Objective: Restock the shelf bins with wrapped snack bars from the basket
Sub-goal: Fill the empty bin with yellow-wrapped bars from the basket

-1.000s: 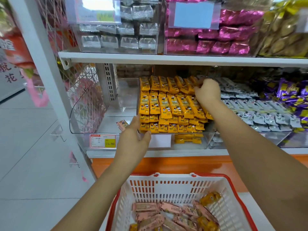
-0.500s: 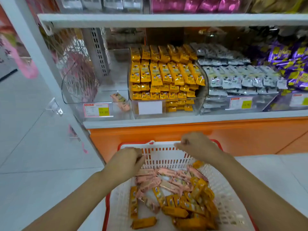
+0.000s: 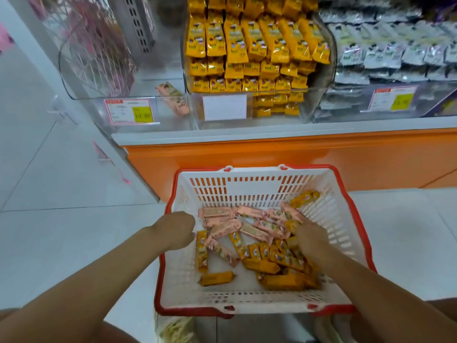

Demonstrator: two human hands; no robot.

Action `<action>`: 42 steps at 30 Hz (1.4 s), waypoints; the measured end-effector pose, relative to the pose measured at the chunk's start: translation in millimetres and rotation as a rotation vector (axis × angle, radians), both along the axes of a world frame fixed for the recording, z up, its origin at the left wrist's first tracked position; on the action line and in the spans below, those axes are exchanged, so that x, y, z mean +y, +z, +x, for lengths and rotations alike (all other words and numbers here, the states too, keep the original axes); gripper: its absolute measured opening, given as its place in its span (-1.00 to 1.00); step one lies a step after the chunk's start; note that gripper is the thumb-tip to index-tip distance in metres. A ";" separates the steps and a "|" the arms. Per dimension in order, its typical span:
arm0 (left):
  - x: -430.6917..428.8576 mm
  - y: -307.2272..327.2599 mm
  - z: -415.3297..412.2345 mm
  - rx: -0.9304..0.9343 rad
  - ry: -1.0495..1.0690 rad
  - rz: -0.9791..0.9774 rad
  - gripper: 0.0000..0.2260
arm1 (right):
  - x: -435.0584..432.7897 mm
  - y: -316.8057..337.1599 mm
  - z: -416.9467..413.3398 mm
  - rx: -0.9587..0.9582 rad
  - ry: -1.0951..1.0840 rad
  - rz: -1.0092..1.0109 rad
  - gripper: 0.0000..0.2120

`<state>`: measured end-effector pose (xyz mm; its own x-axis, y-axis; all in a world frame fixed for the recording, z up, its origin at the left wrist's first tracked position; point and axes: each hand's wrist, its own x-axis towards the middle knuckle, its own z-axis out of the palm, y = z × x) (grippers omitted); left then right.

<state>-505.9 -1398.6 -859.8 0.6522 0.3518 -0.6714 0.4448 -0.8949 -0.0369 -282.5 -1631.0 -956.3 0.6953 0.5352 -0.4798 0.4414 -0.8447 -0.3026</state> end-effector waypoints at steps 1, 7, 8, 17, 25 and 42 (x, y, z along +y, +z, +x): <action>-1.2 3.8 3.3 0.020 0.014 -0.011 -0.69 | 4.1 -0.9 5.2 0.051 0.024 -0.037 -0.50; -7.3 -2.9 8.9 0.204 -0.016 -0.063 -0.73 | 3.0 18.1 43.5 0.301 0.531 -0.411 -0.82; -7.2 -4.3 9.0 0.210 -0.020 -0.057 -0.72 | 4.1 11.7 42.5 0.303 0.554 -0.458 -0.83; -9.3 -3.6 14.3 0.226 -0.003 -0.029 -0.73 | -6.9 -37.8 15.4 0.335 0.431 -0.504 -0.39; -10.1 -1.6 22.1 0.289 0.006 -0.093 -0.77 | -18.1 -50.1 8.9 0.486 0.270 -0.449 -0.08; -9.4 6.3 0.8 0.072 0.204 -0.131 -0.75 | -5.8 -1.1 -21.1 0.396 0.218 -0.401 -0.17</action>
<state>-505.1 -1408.1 -853.5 0.5255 0.3782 -0.7621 0.6171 -0.7861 0.0354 -303.6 -1636.7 -957.4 0.3171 0.3689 -0.8737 0.5357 -0.8299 -0.1560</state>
